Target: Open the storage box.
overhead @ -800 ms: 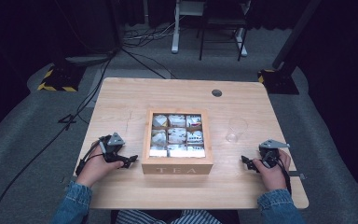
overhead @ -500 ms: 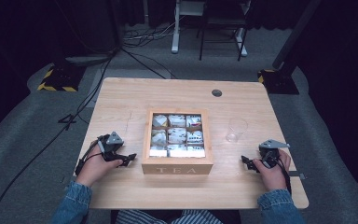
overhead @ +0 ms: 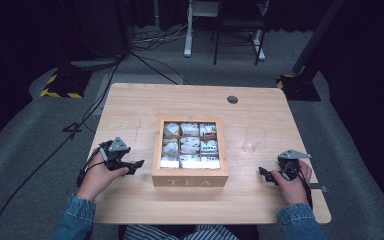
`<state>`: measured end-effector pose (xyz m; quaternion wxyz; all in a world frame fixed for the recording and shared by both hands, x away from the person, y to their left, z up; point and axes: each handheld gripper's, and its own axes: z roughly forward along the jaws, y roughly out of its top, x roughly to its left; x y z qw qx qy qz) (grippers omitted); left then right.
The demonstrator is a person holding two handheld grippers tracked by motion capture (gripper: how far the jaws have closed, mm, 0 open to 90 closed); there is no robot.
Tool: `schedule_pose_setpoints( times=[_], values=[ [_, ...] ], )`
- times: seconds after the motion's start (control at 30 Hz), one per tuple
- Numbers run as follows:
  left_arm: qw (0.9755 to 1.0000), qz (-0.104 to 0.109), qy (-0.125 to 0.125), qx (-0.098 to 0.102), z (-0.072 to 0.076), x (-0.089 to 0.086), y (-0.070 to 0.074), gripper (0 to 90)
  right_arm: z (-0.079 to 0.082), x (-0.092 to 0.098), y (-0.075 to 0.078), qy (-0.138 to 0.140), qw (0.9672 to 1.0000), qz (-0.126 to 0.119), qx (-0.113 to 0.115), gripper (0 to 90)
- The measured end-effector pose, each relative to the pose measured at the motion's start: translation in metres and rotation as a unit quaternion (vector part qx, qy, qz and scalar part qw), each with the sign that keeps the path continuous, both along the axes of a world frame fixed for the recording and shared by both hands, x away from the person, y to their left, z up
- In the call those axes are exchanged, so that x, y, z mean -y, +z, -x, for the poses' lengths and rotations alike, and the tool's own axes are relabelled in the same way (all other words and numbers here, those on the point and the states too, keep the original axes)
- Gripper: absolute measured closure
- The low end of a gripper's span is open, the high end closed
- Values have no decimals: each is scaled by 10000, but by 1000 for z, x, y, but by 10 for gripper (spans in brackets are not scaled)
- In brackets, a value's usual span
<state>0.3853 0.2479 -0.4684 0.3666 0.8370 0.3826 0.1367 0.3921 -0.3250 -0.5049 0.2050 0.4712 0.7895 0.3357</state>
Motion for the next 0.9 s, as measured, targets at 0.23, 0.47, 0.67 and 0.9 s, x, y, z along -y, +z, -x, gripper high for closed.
schedule_pose_setpoints(
  times=[0.23,0.47,0.67,0.9],
  values=[
    [9999,51,-128,51,9,6,16,236,0,0,0,11,10000,4,-2,67],
    [9994,201,-255,130,17,13,32,236,0,0,0,22,10000,7,-3,67],
    [9986,219,-433,205,26,22,43,237,0,0,0,33,10000,11,1,67],
    [9967,314,-712,223,33,34,50,237,1,0,0,45,10000,13,3,67]
  ],
)
